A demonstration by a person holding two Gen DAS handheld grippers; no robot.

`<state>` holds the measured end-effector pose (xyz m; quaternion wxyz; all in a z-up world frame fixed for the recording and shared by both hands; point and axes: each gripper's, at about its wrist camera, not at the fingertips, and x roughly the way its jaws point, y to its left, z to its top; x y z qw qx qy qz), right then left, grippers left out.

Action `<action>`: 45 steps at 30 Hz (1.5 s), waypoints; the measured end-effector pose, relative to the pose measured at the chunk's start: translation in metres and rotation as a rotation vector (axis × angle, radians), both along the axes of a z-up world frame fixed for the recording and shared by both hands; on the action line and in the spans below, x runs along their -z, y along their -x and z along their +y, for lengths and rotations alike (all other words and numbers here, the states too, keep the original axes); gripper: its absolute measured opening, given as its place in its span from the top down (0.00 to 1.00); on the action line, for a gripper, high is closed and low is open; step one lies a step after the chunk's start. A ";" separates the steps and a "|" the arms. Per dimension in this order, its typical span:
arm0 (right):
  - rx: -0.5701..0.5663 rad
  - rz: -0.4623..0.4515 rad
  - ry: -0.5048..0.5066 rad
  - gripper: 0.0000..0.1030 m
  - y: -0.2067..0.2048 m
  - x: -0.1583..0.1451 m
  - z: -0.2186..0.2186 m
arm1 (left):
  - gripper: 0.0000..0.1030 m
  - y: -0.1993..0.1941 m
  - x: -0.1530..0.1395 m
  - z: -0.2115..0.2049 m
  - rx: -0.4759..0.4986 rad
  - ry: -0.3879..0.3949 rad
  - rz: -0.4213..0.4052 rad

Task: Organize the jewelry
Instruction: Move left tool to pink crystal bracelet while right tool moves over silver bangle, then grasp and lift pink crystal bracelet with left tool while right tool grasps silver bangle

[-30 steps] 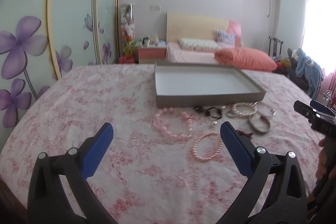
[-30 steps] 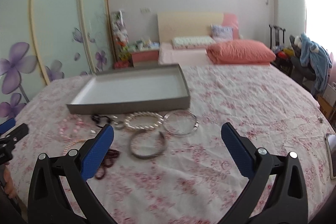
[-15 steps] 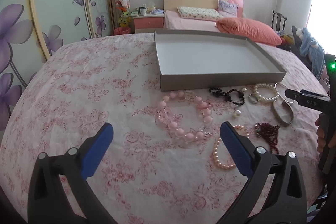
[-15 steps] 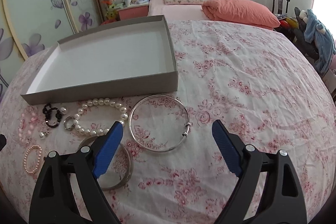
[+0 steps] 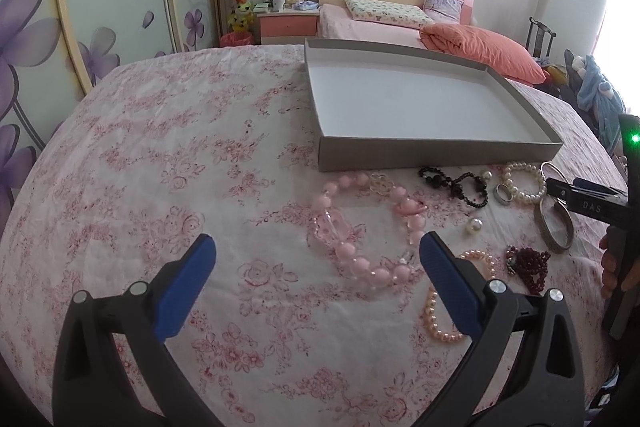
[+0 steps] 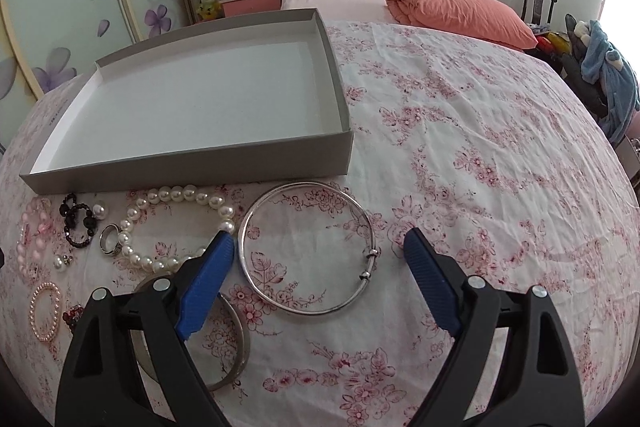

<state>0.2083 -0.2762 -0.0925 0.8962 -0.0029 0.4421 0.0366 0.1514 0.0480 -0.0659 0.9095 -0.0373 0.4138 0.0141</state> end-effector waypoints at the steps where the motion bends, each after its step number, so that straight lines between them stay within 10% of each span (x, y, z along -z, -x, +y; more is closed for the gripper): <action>1: -0.005 -0.006 -0.001 0.21 0.000 0.000 0.001 | 0.04 -0.001 0.001 0.002 -0.004 0.003 0.003; 4: -0.009 -0.015 -0.003 0.32 -0.007 -0.001 -0.002 | 0.04 -0.005 0.002 0.005 -0.014 0.004 0.011; 28: 0.053 -0.013 -0.009 0.31 -0.003 -0.002 -0.026 | 0.57 -0.039 0.021 -0.001 -0.005 -0.039 0.095; 34: 0.052 -0.013 -0.010 0.31 -0.003 -0.001 -0.026 | 0.57 -0.035 0.021 -0.008 0.007 -0.040 0.098; 38: 0.050 -0.015 -0.008 0.32 -0.002 -0.001 -0.025 | 0.76 -0.035 0.020 -0.012 0.008 -0.050 0.088; 45: 0.042 -0.016 -0.011 0.32 0.002 -0.001 -0.025 | 0.77 -0.033 0.019 -0.003 -0.007 -0.012 0.085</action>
